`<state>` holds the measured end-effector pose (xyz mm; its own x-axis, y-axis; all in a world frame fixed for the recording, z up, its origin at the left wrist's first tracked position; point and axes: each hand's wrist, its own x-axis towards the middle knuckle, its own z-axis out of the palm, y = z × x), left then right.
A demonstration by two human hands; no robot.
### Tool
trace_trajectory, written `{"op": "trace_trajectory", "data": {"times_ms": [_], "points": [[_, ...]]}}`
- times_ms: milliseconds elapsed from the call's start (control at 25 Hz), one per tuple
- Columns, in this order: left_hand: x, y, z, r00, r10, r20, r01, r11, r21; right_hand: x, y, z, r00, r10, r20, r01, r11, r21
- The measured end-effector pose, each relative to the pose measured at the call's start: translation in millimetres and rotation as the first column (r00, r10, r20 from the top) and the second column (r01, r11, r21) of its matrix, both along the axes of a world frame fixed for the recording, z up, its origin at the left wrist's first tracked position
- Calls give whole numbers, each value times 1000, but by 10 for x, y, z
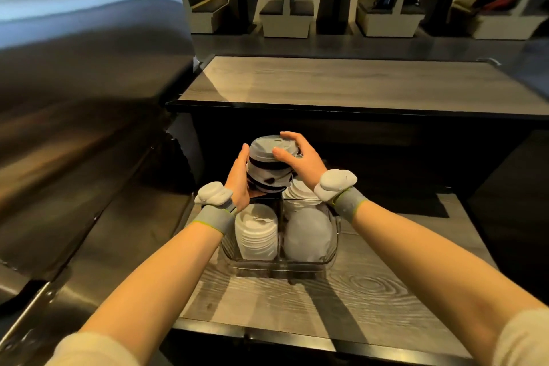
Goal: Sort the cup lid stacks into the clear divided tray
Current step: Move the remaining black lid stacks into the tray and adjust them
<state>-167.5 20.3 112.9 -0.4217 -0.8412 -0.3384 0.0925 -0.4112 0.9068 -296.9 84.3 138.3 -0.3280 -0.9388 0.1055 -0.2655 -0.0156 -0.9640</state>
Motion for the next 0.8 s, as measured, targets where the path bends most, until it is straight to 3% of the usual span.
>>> {"op": "trace_trajectory", "data": {"times_ms": [80, 360, 440, 800], "points": [[-142, 45, -47, 1000, -28, 11, 28, 1000, 7, -156, 109, -62, 998, -30, 51, 30, 1000, 6], [-472, 181, -105, 990, -124, -70, 129, 989, 74, -424, 347, -150, 991, -135, -24, 137, 988, 76], [-565, 208, -147, 990, -103, -92, 111, 989, 96, -475, 392, -163, 983, -166, -80, 172, 982, 76], [-617, 163, -92, 999, 32, -19, -32, 999, 22, -743, 538, -172, 986, -154, -61, 156, 987, 25]]}}
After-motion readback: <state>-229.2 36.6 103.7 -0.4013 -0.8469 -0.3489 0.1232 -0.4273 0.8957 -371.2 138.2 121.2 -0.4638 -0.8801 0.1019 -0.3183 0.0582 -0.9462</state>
